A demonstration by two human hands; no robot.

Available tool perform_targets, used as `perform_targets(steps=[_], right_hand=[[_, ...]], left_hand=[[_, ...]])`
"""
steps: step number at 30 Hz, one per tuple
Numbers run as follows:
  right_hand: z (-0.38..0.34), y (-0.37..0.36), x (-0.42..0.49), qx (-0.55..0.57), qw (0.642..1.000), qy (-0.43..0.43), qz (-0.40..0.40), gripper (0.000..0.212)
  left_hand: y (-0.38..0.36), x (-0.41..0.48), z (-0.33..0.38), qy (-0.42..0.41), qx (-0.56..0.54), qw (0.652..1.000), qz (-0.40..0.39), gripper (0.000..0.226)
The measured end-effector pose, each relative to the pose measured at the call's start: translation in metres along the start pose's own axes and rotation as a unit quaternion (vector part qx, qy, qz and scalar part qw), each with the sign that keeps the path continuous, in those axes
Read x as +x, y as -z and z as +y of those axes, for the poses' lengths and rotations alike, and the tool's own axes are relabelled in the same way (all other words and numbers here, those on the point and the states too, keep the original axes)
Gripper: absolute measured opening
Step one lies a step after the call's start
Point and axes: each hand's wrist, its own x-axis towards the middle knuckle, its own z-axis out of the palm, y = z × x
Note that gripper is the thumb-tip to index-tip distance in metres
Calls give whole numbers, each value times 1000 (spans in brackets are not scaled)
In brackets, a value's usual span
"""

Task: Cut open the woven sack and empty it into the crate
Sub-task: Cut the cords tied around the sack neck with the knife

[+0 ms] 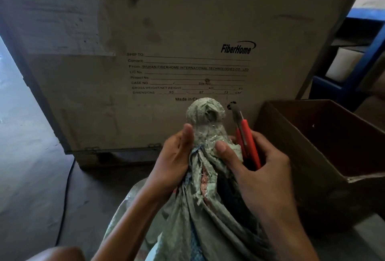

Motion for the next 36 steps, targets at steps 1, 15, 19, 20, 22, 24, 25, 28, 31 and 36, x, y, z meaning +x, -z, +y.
perform_targets(steps=[1,15,19,20,22,24,25,28,31,36], right_hand=[[1,0,2,5,1000,-10,-8,61],[0,24,13,177,977,-58,-102,45],[1,22,13,149,984,-52,-85,41],[3,20,13,108,992,-41,-58,39],[7,17,13,47,999,-24,-12,35],[10,14,13,27,999,-18,1,30],[11,12,12,19,1000,-16,1,33],[12,4,8,-29,999,2,17,46],[13,-3,6,-34,999,19,35,49],[7,1,8,38,998,-6,44,36]], left_hand=[[-2,-1,-1,-19,7,1000,9,80],[23,-3,11,26,-57,997,-49,49],[29,-6,8,82,-197,973,-89,64],[30,-5,7,79,-233,963,-114,65],[34,-3,3,49,-259,952,-157,42],[35,-1,4,39,-221,964,-146,49],[38,-2,5,37,-197,968,-149,58],[46,-4,6,27,-119,978,-171,55],[56,-3,6,24,-85,982,-167,61],[59,-7,26,16,-62,998,-19,67]])
